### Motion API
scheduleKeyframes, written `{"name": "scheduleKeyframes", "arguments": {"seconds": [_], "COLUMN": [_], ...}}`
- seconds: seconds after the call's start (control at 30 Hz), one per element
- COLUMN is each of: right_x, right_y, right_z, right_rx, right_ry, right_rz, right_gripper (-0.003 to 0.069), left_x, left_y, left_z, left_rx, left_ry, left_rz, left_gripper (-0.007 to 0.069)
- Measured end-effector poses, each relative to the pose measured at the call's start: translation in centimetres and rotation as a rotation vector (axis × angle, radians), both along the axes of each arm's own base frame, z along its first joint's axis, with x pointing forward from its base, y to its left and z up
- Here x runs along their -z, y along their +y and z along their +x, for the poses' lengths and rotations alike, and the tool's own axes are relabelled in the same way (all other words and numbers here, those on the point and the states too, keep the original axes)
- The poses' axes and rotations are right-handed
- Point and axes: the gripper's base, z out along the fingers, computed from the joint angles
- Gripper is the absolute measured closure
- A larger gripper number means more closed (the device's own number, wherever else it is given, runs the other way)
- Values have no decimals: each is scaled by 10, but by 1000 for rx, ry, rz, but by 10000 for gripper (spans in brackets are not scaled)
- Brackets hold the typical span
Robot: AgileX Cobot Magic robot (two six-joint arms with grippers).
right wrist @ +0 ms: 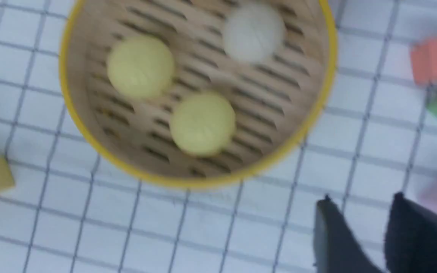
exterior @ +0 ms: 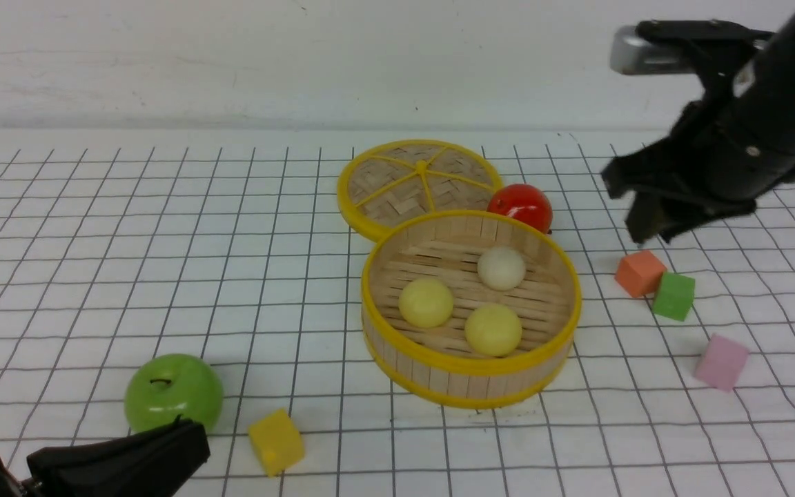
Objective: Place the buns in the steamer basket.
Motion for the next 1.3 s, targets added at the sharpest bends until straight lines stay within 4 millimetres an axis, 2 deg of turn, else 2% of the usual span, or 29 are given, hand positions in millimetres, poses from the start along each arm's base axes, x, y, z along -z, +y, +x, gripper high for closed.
{"name": "scheduleKeyframes", "arguments": {"seconds": [0.1, 0.27, 0.3, 0.33, 0.47, 0.67, 0.77, 0.83, 0.9, 0.93, 0.97, 1.03, 1.17, 1.23, 1.27, 1.3], "right_x": [1, 2, 3, 2, -4, -22, -26, -24, -10, 2, 19, 59, 131, 160, 164, 177], "right_y": [-11, -29, -29, -34, -39, -47, -56, -68, -80, -83, -87, -92, -98, -98, -99, -98], "right_z": [-35, -92, -94, -111, -129, -153, -164, -177, -198, -201, -214, -225, -243, -248, -248, -251], "right_rx": [21, 28, 27, 23, 20, 19, 31, 67, 113, 133, 163, 211, 271, 289, 292, 304], "right_ry": [15, 44, 52, 76, 72, -25, -88, -241, -449, -504, -617, -733, -827, -824, -818, -766], "right_rz": [3, -2, -5, -9, -4, 24, 8, 14, 32, 40, 56, 70, 66, 69, 71, 81], "right_gripper": [662, 678, 678, 678, 678, 676, 676, 676, 676, 676, 674, 672, 671, 669, 669, 669], "left_x": [0, 0, 0, 0, 0, 0, 0, 0, 0, 0, 0, 0, 0, 0, 1, 1], "left_y": [0, 0, 0, 0, 0, 0, 0, 0, 0, 0, 0, 0, 0, 0, 0, 0], "left_z": [0, 0, 0, 0, 0, 0, 0, 0, 0, 0, 0, 0, 0, 0, 0, 0], "left_rx": [0, 0, 0, 0, 0, 0, 0, 1, 1, 1, 1, 1, 1, 1, 1, 1], "left_ry": [0, 1, 1, 1, 2, 3, 3, 3, 4, 4, 4, 5, 5, 6, 7, 7], "left_rz": [0, -1, -1, 0, -1, 0, 0, 0, 1, 1, 1, 1, 1, 0, 1, 1], "left_gripper": [608, 606, 606, 604, 603, 599, 597, 594, 592, 591, 589, 587, 587, 585, 585, 584]}}
